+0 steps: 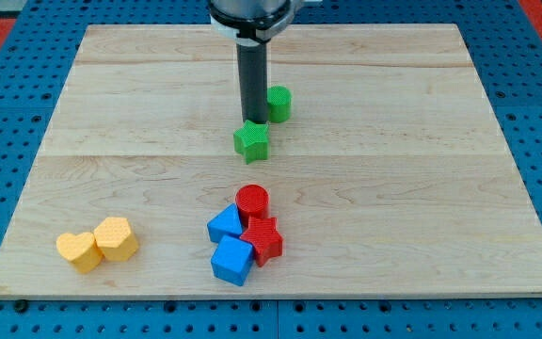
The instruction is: Move the green blocks to the bottom right of the board
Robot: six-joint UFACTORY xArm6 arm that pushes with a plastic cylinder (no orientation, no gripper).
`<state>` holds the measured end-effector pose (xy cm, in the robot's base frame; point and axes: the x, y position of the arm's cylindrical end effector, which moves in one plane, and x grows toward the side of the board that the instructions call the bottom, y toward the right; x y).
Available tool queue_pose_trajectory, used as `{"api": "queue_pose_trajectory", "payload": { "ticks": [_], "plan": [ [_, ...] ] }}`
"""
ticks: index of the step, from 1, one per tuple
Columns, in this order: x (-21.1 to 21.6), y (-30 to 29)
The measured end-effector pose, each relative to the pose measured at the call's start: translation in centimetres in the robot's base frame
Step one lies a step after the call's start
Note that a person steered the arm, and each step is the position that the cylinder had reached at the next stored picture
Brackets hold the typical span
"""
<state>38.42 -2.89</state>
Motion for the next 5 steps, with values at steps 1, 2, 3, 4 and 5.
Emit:
{"api": "queue_pose_trajectory", "payload": {
  "ticks": [1, 2, 3, 4, 5],
  "plan": [
    [0.0, -4.3],
    [2.2, -6.8],
    [3.1, 0.8],
    [4.0, 7.0],
    [7.7, 7.4]
  ]
}}
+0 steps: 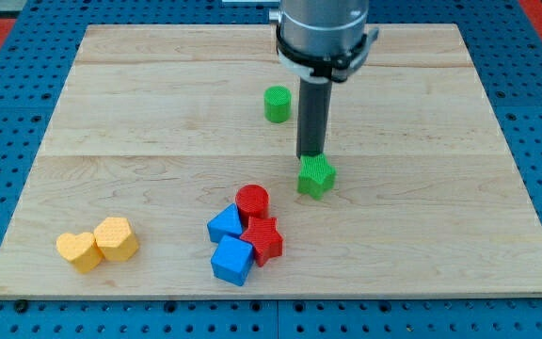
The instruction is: Move the green blocks to the bottom right of the board
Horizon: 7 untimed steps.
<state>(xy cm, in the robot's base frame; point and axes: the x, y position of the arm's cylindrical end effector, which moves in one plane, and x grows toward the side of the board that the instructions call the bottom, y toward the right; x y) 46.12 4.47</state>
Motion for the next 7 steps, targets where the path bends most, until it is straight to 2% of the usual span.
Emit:
{"api": "queue_pose_trajectory", "payload": {
  "ticks": [2, 3, 5, 6, 7],
  "plan": [
    [-1.3, -7.6],
    [2.0, -5.6],
    [6.4, 9.2],
    [5.4, 9.7],
    [-1.9, 9.8]
  ]
}}
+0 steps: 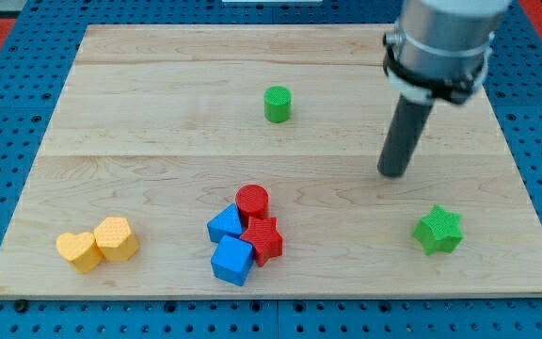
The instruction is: Move the green blocks to the bottom right of the board
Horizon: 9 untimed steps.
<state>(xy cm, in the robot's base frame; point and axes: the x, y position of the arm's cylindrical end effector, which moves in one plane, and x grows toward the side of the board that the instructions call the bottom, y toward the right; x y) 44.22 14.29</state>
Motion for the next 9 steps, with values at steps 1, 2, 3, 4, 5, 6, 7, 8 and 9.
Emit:
{"api": "queue_pose_trajectory", "payload": {
  "ticks": [1, 2, 3, 4, 5, 6, 7, 8, 9],
  "plan": [
    [-7.8, 0.0],
    [-11.2, -6.1],
    [-12.2, -14.0],
    [-12.4, -22.0],
    [-10.4, -19.2],
    [-10.1, -13.7],
    [-7.1, -13.2],
    [-3.4, -9.6],
    [-0.7, -3.0]
  ]
}}
